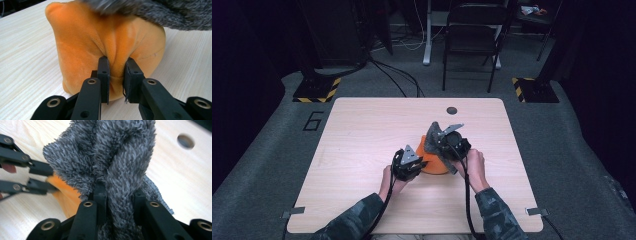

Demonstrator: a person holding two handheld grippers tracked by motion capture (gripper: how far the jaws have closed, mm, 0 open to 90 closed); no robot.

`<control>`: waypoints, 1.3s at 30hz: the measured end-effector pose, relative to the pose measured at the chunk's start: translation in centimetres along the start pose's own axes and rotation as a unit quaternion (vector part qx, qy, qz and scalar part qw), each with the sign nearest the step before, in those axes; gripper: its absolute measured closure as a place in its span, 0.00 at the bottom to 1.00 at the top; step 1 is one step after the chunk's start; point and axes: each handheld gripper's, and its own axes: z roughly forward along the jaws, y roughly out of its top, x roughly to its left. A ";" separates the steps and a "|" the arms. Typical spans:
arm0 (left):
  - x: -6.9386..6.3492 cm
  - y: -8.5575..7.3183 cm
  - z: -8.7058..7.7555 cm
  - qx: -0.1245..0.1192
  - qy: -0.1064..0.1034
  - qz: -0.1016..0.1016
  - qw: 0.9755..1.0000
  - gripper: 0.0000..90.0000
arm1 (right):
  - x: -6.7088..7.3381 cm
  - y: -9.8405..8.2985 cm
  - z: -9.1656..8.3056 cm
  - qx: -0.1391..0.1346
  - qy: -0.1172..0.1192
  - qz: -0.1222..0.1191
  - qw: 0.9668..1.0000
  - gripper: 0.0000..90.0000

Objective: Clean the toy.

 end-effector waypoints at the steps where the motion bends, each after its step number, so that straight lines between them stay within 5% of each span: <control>1: 0.0 0.0 0.0 0.000 0.000 0.000 1.000 0.86 | 0.0 0.0 0.0 0.000 0.000 0.000 1.000 0.81; 5: 0.0 0.1 0.1 -0.002 0.002 0.001 1.000 0.86 | -1.7 -1.2 0.3 0.014 0.023 0.041 0.999 0.81; 13: 0.3 0.1 0.1 -0.001 -0.004 -0.006 1.000 0.86 | -3.7 -3.0 1.5 0.054 0.017 0.078 0.995 0.81; 25: 0.7 0.1 0.0 -0.004 -0.003 -0.013 1.000 0.86 | -5.1 -6.0 5.6 0.132 0.002 0.099 0.986 0.81; 28: 0.8 0.1 0.0 -0.006 0.001 -0.015 1.000 0.86 | -5.1 -5.6 5.0 0.126 -0.011 0.092 0.988 0.81; 31: 1.0 0.0 0.0 -0.007 -0.002 -0.019 1.000 0.86 | -5.5 -4.8 2.8 0.088 -0.026 0.097 0.991 0.82; 36: 0.9 0.0 0.0 -0.010 0.003 -0.018 1.000 0.86 | -4.7 -2.7 -0.6 -0.006 0.011 0.101 0.995 0.81; 39: 0.9 0.0 0.0 -0.009 0.006 -0.017 1.000 0.85 | -2.9 -1.9 -0.4 -0.003 0.029 0.071 0.997 0.82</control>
